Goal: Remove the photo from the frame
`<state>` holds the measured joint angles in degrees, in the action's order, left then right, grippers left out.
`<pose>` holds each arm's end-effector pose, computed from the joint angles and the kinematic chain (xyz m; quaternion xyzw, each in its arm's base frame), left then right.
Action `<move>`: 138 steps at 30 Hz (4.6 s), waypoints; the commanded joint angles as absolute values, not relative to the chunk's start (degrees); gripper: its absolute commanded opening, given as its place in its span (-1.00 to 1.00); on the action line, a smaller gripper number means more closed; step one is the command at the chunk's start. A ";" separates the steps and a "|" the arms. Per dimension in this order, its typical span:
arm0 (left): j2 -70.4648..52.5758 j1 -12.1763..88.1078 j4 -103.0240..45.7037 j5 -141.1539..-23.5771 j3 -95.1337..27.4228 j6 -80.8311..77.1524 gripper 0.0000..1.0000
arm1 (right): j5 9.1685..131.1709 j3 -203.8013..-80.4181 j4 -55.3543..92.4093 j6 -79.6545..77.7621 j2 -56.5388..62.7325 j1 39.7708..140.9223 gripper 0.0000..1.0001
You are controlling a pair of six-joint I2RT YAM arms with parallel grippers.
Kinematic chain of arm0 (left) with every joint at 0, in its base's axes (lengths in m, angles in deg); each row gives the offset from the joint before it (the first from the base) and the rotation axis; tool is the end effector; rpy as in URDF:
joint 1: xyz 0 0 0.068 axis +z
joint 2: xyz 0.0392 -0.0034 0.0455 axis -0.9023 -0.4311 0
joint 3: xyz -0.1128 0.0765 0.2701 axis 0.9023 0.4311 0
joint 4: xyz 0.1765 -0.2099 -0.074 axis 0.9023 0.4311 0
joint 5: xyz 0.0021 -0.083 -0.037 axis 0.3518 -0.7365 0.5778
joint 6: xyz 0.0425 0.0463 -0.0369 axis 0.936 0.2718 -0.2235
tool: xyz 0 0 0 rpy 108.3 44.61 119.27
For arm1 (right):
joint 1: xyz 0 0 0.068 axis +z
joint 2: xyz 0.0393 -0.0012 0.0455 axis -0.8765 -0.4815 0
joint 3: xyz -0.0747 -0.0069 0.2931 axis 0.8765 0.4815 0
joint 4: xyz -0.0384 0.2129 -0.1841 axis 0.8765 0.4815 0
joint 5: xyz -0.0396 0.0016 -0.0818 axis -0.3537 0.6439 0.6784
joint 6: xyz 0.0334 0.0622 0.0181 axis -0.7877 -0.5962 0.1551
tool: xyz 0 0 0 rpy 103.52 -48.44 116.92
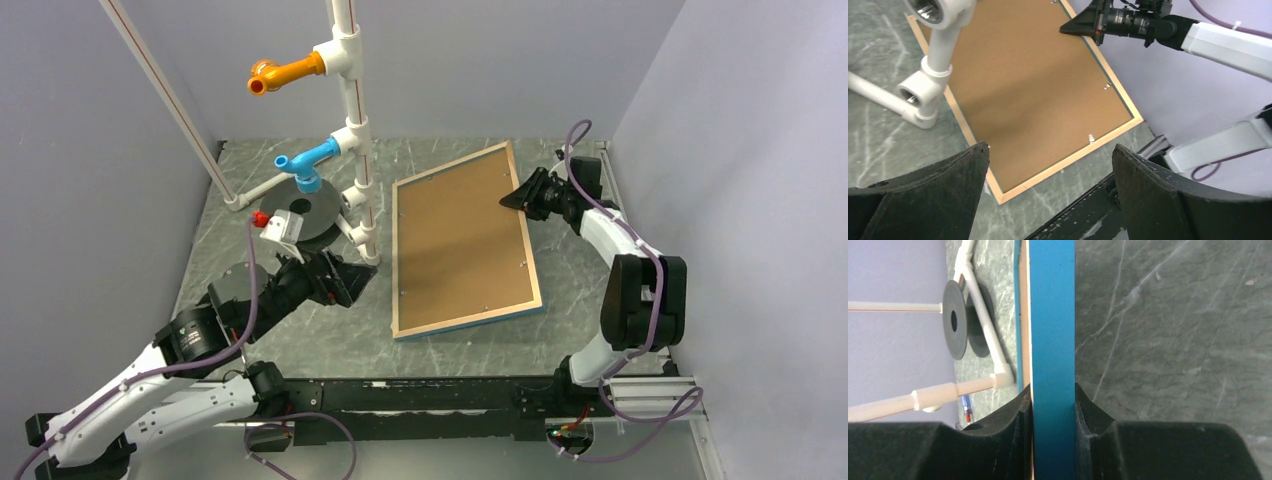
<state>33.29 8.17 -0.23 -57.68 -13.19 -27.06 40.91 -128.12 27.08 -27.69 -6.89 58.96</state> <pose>0.0923 -0.1075 0.3979 0.0341 0.7520 -0.3972 0.5249 0.3860 0.0212 0.2518 0.1321 0.8555 0.3856 0.3194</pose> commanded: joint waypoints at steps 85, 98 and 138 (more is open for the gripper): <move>18.23 74.17 -4.22 -82.66 -9.49 -4.45 0.81 | 63.23 -139.05 8.60 -37.76 -40.35 64.06 -1.00; 30.38 74.20 7.88 -97.52 -5.34 -9.71 0.85 | 67.86 -142.30 12.31 -39.10 -41.25 63.74 -1.00; 46.55 71.17 8.36 -97.64 -0.91 -7.62 0.99 | 82.15 -112.67 14.33 -21.53 0.87 117.82 0.56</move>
<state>45.64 71.82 9.28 -102.90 -1.06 -6.10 85.17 -115.99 26.16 -19.08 -4.11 110.34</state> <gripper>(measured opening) 0.994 0.765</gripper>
